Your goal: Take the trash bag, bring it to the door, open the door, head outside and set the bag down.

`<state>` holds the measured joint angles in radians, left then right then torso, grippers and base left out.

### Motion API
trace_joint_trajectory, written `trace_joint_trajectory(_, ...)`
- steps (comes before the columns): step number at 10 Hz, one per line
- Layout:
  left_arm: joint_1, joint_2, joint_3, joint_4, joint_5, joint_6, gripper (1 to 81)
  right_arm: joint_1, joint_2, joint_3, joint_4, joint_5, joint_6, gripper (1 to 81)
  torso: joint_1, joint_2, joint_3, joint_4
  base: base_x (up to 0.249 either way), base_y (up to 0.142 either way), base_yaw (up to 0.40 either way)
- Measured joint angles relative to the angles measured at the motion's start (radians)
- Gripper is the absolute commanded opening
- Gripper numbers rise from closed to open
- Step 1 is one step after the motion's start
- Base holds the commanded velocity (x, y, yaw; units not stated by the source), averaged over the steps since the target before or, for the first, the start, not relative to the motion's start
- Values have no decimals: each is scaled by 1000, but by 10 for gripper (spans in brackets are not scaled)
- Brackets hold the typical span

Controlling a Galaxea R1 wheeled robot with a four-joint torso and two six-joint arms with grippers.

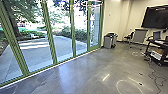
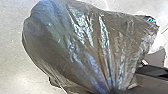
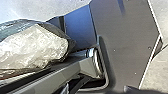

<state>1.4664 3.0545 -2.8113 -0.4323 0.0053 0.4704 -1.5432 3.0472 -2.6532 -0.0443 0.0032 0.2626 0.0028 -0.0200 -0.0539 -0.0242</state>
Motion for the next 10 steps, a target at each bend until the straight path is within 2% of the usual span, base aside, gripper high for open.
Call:
trace_joint_trajectory(6,-1,-1,0,0,-1,0,10,-2,3,-2,-2,1,0,811,0,0,0,0,0,0,-156)
trace_joint_trajectory(10,2,-2,-1,0,0,0,10,-2,6,-3,-2,1,0,811,0,0,0,0,0,0,0)
